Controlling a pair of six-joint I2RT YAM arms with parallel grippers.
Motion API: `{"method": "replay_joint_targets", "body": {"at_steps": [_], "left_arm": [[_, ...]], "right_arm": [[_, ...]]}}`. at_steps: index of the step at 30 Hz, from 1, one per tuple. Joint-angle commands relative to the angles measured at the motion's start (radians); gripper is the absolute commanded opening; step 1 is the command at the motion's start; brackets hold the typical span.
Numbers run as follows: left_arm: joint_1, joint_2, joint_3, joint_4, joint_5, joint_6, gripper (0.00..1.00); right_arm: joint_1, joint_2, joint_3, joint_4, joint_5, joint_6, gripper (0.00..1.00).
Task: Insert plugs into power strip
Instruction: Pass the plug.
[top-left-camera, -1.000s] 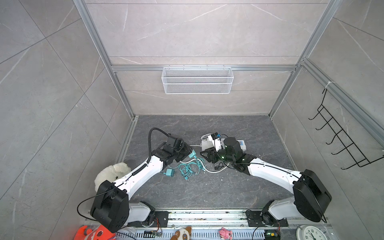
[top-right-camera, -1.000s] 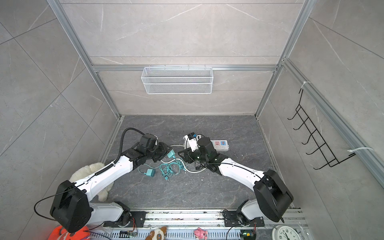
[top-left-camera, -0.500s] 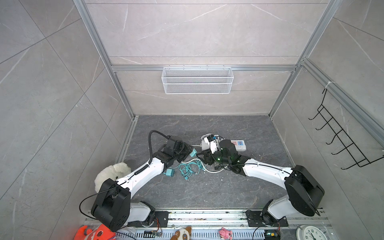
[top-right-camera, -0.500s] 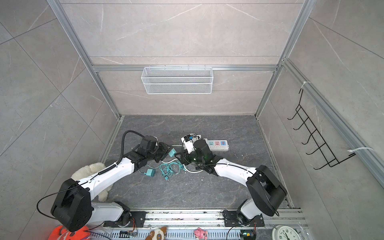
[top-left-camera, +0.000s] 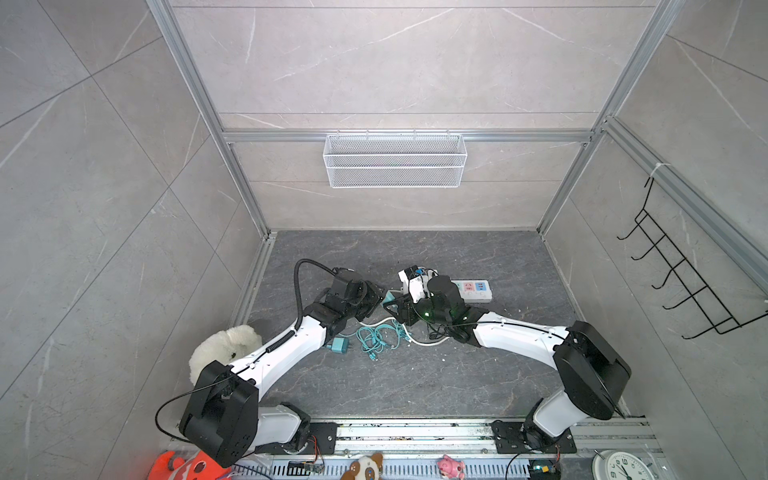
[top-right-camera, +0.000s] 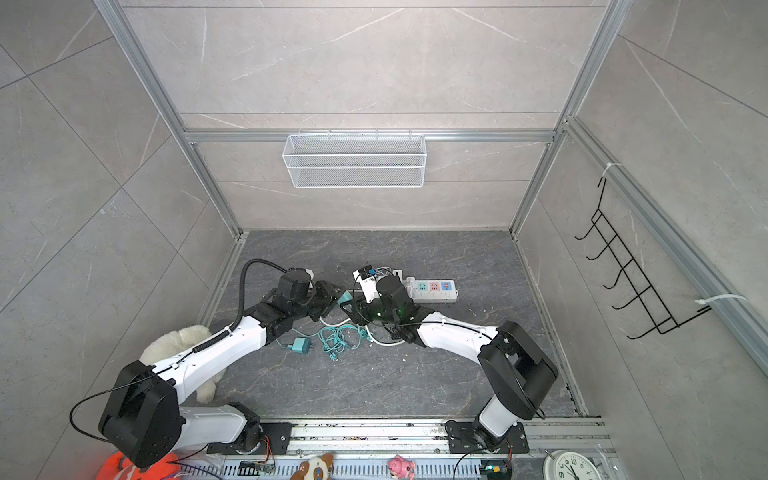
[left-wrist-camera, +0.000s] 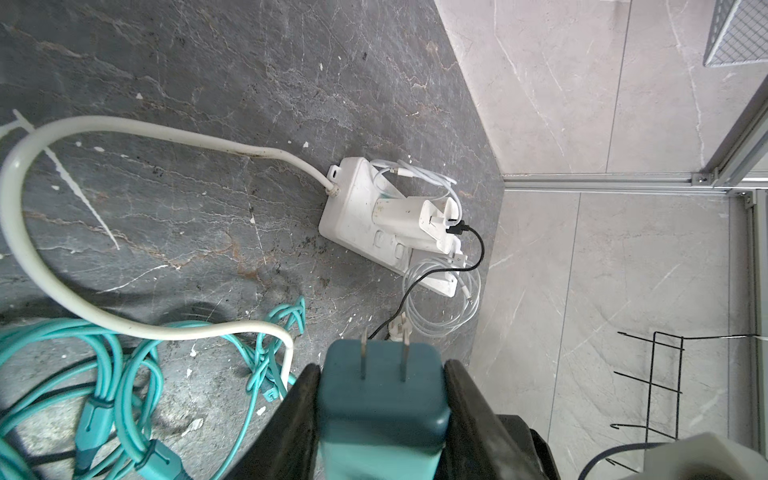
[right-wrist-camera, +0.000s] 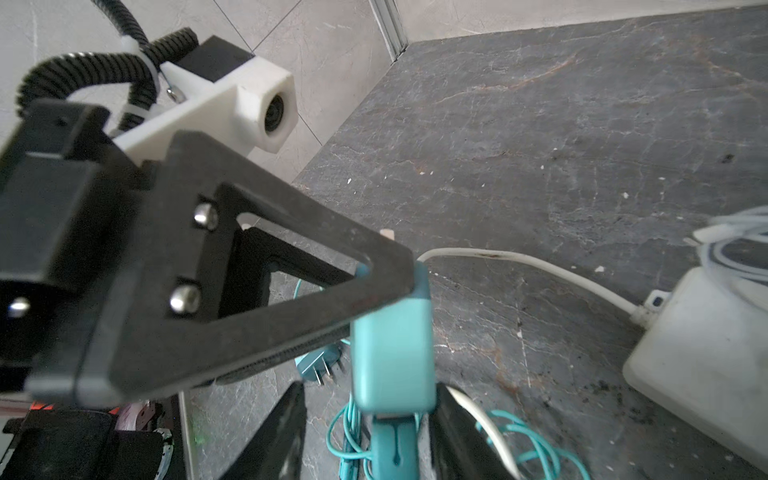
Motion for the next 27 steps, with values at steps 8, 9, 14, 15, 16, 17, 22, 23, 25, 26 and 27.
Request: {"method": "replay_joint_targets", "body": {"at_steps": [8, 9, 14, 15, 16, 17, 22, 23, 25, 26, 27], "left_arm": [[0.000, -0.027, -0.011, 0.088, 0.024, -0.036, 0.15], [-0.001, -0.026, -0.011, 0.088, 0.024, -0.037, 0.15], [0.000, -0.023, -0.024, 0.102, 0.027, -0.047, 0.15], [-0.001, -0.022, -0.027, 0.103, 0.030, -0.047, 0.15], [-0.001, -0.024, -0.031, 0.105, 0.030, -0.048, 0.15], [-0.001, -0.025, -0.033, 0.108, 0.030, -0.051, 0.15], [-0.001, -0.027, -0.044, 0.119, 0.028, -0.057, 0.17], [-0.001, -0.026, -0.046, 0.120, 0.029, -0.057, 0.17], [-0.002, -0.025, -0.046, 0.124, 0.033, -0.057, 0.19], [-0.002, -0.026, -0.047, 0.131, 0.033, -0.052, 0.24], [0.000, -0.031, -0.044, 0.127, 0.027, -0.041, 0.35]], "right_arm": [[0.012, 0.060, 0.038, 0.086, 0.006, 0.037, 0.45], [0.012, 0.062, 0.040, 0.094, 0.007, 0.041, 0.44], [0.012, 0.070, 0.057, 0.115, 0.015, 0.050, 0.41], [0.011, 0.071, 0.064, 0.112, 0.015, 0.047, 0.38], [0.012, 0.072, 0.069, 0.111, 0.016, 0.046, 0.36], [0.012, 0.073, 0.074, 0.111, 0.017, 0.047, 0.32], [0.012, 0.081, 0.087, 0.115, 0.018, 0.053, 0.21], [0.012, 0.081, 0.088, 0.114, 0.019, 0.053, 0.19], [0.012, 0.075, 0.090, 0.104, 0.018, 0.048, 0.15], [0.012, 0.074, 0.090, 0.090, 0.021, 0.047, 0.13], [0.012, 0.067, 0.097, 0.065, 0.030, 0.043, 0.12]]}}
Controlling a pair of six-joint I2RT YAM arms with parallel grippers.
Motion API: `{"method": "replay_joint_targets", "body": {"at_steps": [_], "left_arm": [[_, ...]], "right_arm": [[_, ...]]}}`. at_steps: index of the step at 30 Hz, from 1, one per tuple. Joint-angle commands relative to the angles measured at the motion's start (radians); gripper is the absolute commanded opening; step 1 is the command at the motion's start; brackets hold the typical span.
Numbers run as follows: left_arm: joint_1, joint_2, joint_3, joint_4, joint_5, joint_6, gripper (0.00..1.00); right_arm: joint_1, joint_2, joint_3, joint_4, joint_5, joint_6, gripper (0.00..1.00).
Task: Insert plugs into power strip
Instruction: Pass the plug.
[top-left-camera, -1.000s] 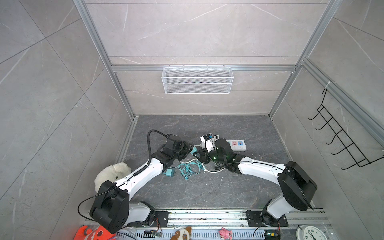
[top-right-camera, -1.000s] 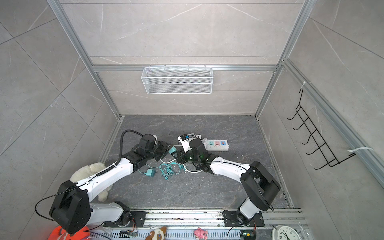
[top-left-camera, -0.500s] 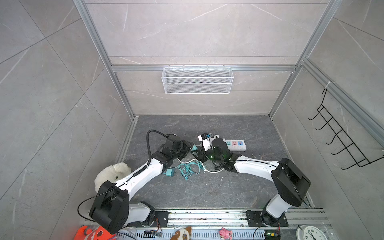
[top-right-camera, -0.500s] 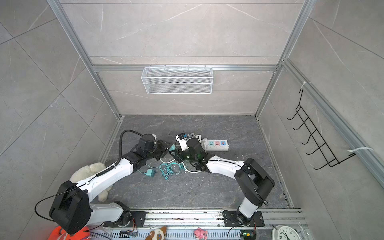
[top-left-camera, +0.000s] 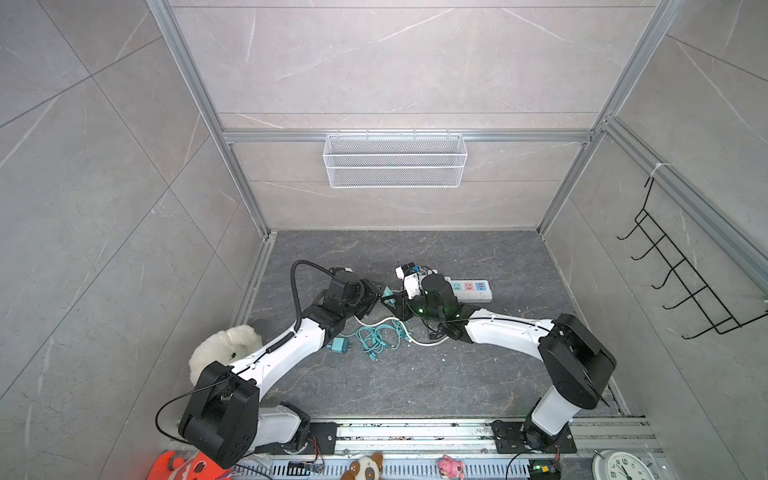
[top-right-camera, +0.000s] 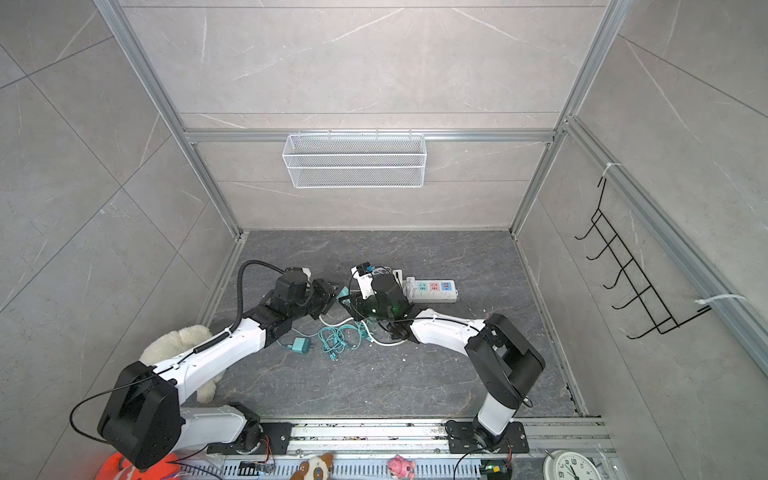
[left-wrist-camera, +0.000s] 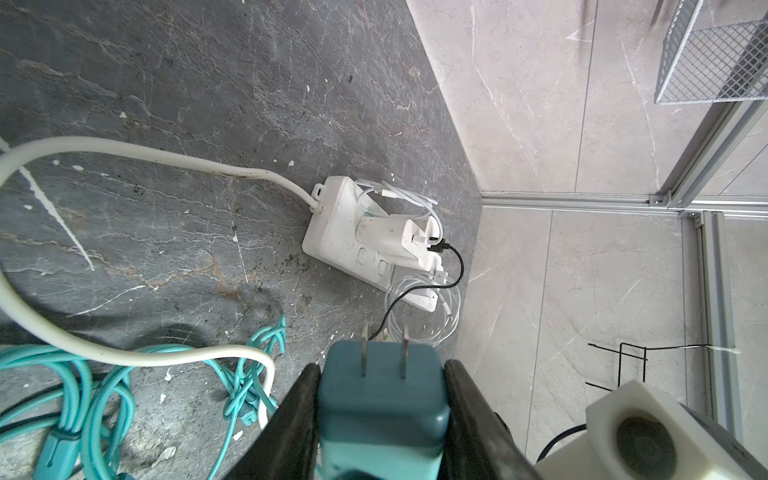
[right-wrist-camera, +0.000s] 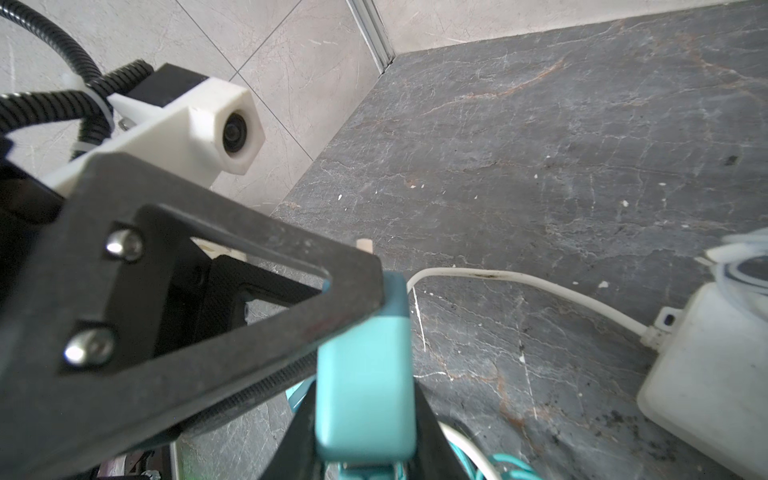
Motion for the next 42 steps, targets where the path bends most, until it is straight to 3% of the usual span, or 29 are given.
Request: {"method": "replay_joint_targets", "body": {"at_steps": [1, 3, 7, 10, 16, 19, 27, 36, 42], "left_arm": [[-0.010, -0.034, 0.004, 0.019, 0.022, 0.033, 0.45], [-0.011, -0.053, 0.057, -0.080, -0.025, 0.143, 0.58], [-0.006, -0.077, 0.161, -0.259, -0.127, 0.330, 0.73], [-0.006, -0.073, 0.205, -0.304, -0.159, 0.429, 0.74], [-0.006, 0.013, 0.267, -0.313, -0.069, 0.717, 0.74], [-0.026, 0.010, 0.210, -0.237, -0.040, 0.841, 0.74], [-0.152, -0.036, -0.018, 0.066, -0.116, 1.208, 0.79], [-0.179, 0.062, -0.042, 0.241, -0.007, 1.352, 0.78], [-0.202, 0.100, -0.052, 0.238, 0.041, 1.485, 0.78]], "right_arm": [[0.009, -0.015, 0.057, -0.018, 0.010, -0.016, 0.12], [0.008, -0.047, 0.067, -0.116, 0.041, -0.025, 0.10], [0.008, -0.105, 0.139, -0.458, 0.083, -0.068, 0.09], [0.005, -0.133, 0.177, -0.652, 0.099, -0.104, 0.09], [-0.008, -0.129, 0.297, -1.027, 0.017, -0.174, 0.09], [-0.033, -0.127, 0.331, -1.107, -0.021, -0.177, 0.09], [-0.114, -0.055, 0.433, -1.205, -0.074, -0.205, 0.09], [-0.156, -0.012, 0.513, -1.377, -0.151, -0.300, 0.09], [-0.167, 0.013, 0.550, -1.401, -0.174, -0.308, 0.10]]}}
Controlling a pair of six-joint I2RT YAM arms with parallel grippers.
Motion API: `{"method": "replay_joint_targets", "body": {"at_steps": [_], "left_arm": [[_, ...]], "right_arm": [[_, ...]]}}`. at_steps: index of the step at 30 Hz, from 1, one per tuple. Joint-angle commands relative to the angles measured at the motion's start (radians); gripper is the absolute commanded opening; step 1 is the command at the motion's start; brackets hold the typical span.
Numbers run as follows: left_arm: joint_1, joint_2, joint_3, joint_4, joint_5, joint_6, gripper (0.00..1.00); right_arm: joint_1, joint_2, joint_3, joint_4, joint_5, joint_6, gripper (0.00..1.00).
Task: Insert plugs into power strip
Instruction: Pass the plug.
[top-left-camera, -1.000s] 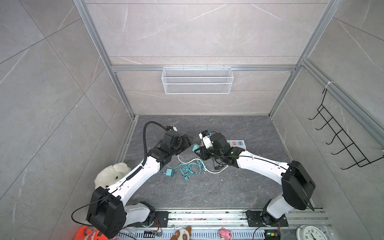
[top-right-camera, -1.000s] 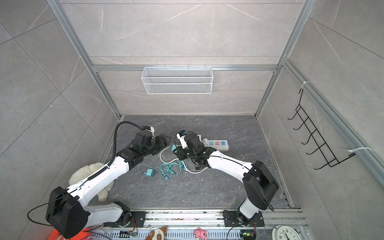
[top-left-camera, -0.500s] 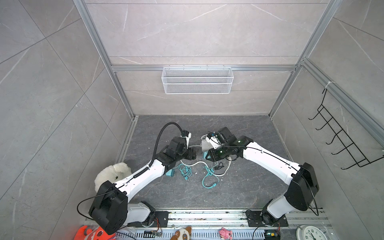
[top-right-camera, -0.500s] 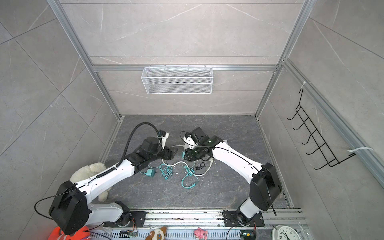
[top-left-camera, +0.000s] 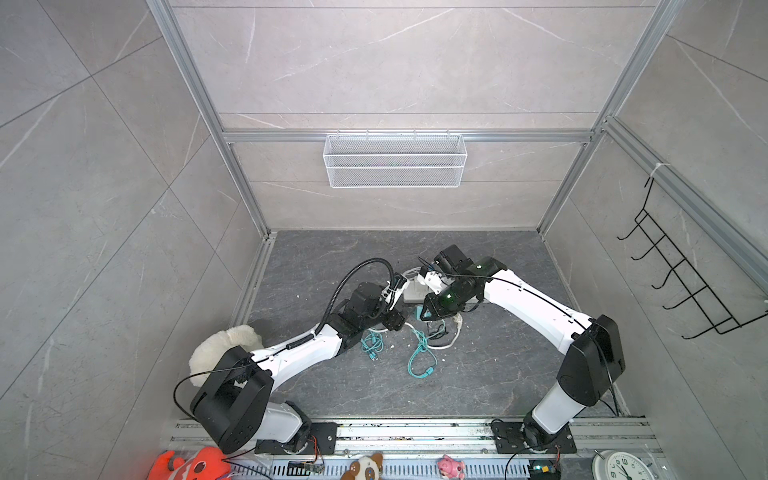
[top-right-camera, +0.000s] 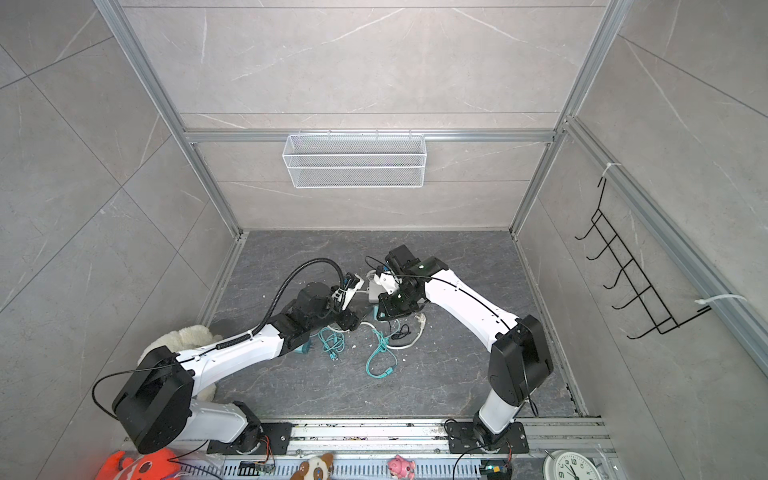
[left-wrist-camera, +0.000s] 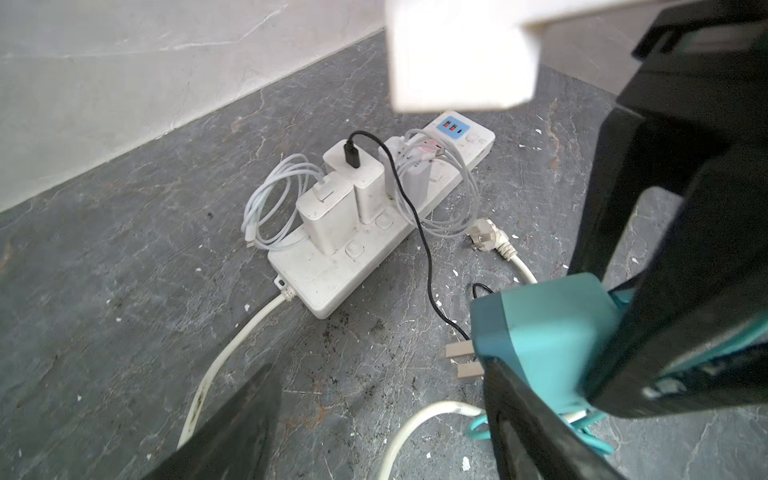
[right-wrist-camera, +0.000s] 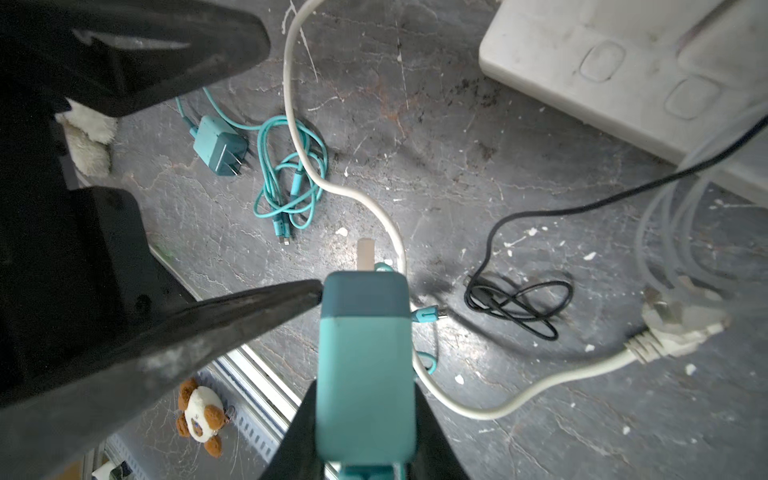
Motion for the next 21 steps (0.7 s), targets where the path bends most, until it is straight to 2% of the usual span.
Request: {"method": "replay_joint_targets", "body": {"at_steps": [1, 9, 16, 21], "left_arm": [[-0.017, 0.004, -0.018, 0.051, 0.042, 0.133, 0.78], [-0.048, -0.065, -0.097, 0.121, 0.078, 0.233, 0.78], [-0.109, -0.007, -0.088, 0.157, 0.047, 0.384, 0.77], [-0.118, 0.042, -0.067, 0.199, 0.007, 0.432, 0.76]], "right_arm": [[0.000, 0.031, 0.072, -0.043, -0.056, -0.037, 0.10], [-0.026, 0.078, 0.132, -0.057, -0.080, -0.038, 0.10], [-0.024, 0.085, 0.121, -0.054, -0.118, -0.035, 0.10], [-0.024, 0.069, 0.095, -0.052, -0.116, -0.036, 0.10]]}}
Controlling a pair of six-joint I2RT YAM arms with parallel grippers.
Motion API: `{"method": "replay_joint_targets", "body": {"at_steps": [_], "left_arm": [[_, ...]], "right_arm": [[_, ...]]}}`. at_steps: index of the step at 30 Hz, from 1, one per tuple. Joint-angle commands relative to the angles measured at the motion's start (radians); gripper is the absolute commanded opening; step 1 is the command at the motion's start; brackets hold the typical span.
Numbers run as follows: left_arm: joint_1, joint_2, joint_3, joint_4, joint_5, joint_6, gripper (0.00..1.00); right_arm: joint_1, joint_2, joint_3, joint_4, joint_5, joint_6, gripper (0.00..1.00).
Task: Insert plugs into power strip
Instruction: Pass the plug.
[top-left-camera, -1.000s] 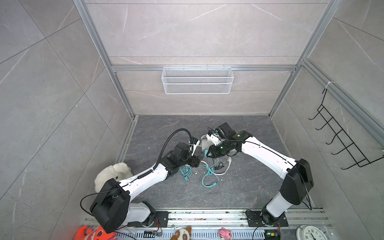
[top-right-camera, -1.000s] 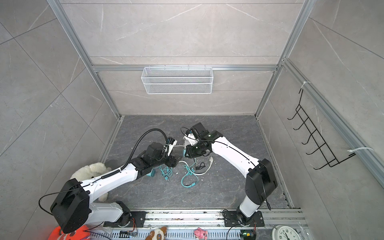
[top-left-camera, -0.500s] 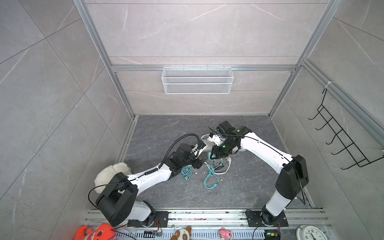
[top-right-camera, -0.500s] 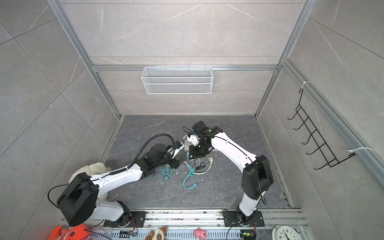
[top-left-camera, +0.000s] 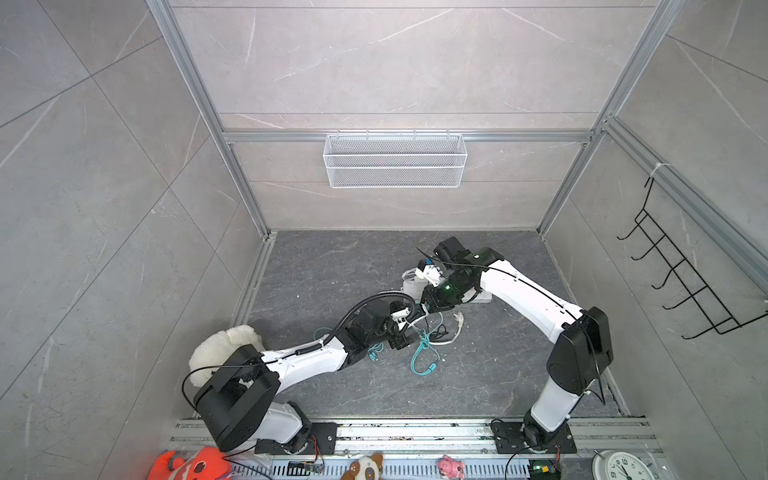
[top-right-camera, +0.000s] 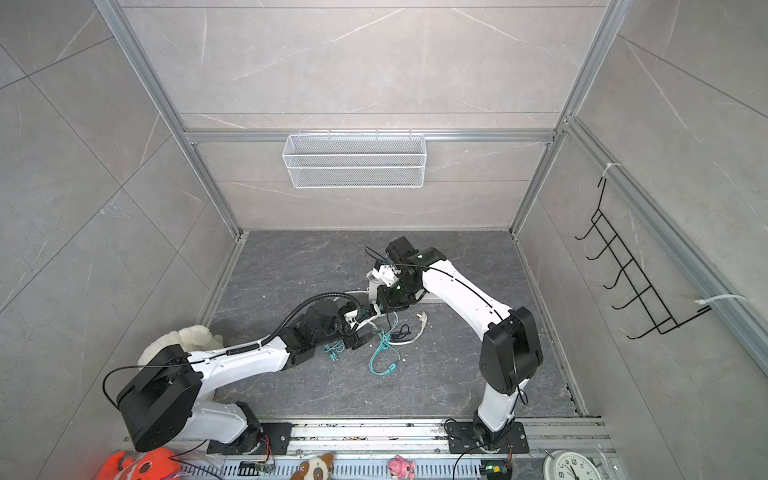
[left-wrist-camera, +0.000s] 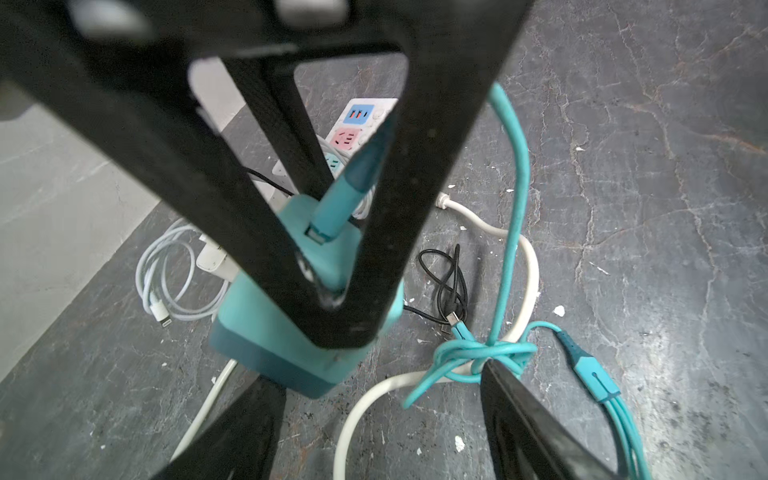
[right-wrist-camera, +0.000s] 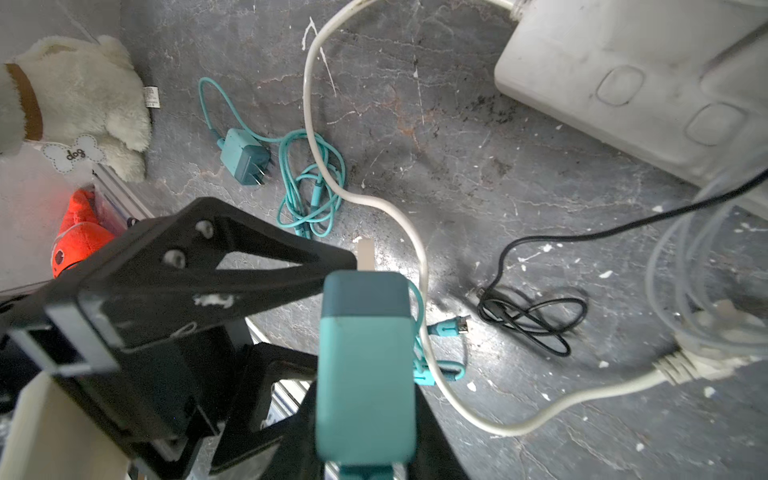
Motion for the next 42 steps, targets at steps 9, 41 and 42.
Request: {"method": "replay_joint_targets", "body": {"at_steps": [9, 41, 42], "left_arm": [[-0.011, -0.004, 0.023, 0.119, -0.114, 0.185, 0.76], [0.000, 0.026, 0.127, 0.021, 0.002, 0.241, 0.69], [0.000, 0.028, 0.128, 0.019, 0.001, 0.239, 0.68]], "right_arm": [[0.009, -0.021, -0.035, 0.000, -0.040, -0.019, 0.09], [0.011, -0.043, -0.072, 0.051, -0.118, -0.010, 0.10], [0.010, -0.044, -0.072, 0.052, -0.120, -0.011, 0.10]]}}
